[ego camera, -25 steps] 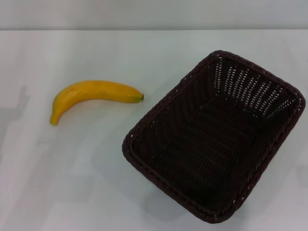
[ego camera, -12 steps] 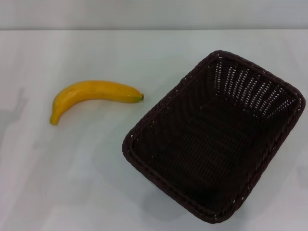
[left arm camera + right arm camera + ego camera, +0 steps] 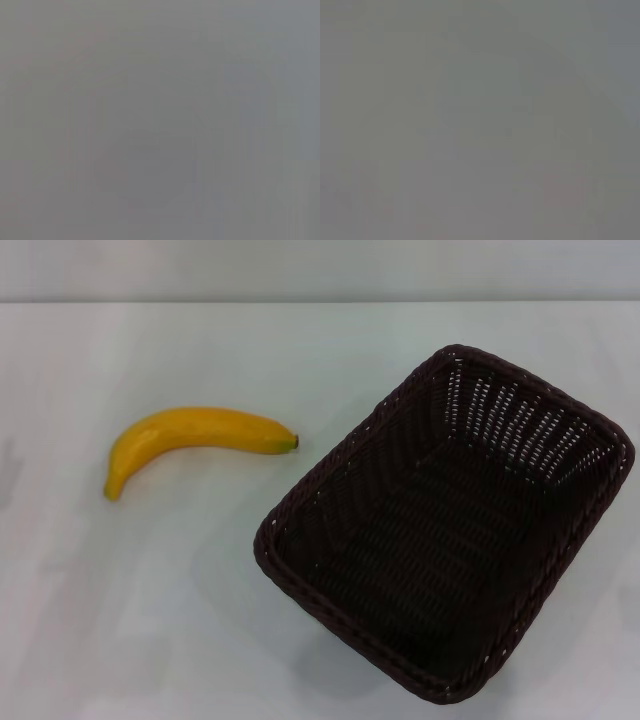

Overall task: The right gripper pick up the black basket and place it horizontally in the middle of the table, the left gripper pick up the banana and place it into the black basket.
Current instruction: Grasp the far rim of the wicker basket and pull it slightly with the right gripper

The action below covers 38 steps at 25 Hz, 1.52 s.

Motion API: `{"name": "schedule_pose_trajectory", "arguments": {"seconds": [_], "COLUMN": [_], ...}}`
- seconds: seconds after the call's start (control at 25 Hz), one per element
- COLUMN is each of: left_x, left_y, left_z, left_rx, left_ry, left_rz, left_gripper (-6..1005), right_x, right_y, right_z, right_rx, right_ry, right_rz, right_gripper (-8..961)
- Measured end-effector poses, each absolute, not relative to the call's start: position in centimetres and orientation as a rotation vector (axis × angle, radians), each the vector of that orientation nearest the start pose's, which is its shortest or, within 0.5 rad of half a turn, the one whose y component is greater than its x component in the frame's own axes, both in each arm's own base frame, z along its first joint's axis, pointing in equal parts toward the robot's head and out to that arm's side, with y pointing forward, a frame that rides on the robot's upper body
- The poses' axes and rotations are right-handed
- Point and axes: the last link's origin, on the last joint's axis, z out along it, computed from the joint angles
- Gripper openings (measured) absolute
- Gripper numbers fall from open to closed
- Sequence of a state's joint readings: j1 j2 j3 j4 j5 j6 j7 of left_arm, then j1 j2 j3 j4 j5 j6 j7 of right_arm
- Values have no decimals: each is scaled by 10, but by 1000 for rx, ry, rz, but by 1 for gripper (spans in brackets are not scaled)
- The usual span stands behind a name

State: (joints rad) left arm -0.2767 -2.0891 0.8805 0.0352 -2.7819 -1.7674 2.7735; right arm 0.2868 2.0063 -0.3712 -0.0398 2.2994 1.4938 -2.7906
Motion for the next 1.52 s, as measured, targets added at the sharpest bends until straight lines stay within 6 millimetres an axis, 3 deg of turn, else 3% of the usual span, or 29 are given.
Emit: {"name": "schedule_pose_trajectory", "arguments": {"seconds": [1.52], "left_x": [-351], "left_y": [240], "left_z": [70], "left_rx": [-1165], "left_ry": [-327], "left_rz": [-1005], "left_gripper": [882], "right_x": [395], "right_y": [263], "right_z": [94], "right_rx": [-1215], "right_ry": [460], "right_rz": [760], "right_gripper": [869]}}
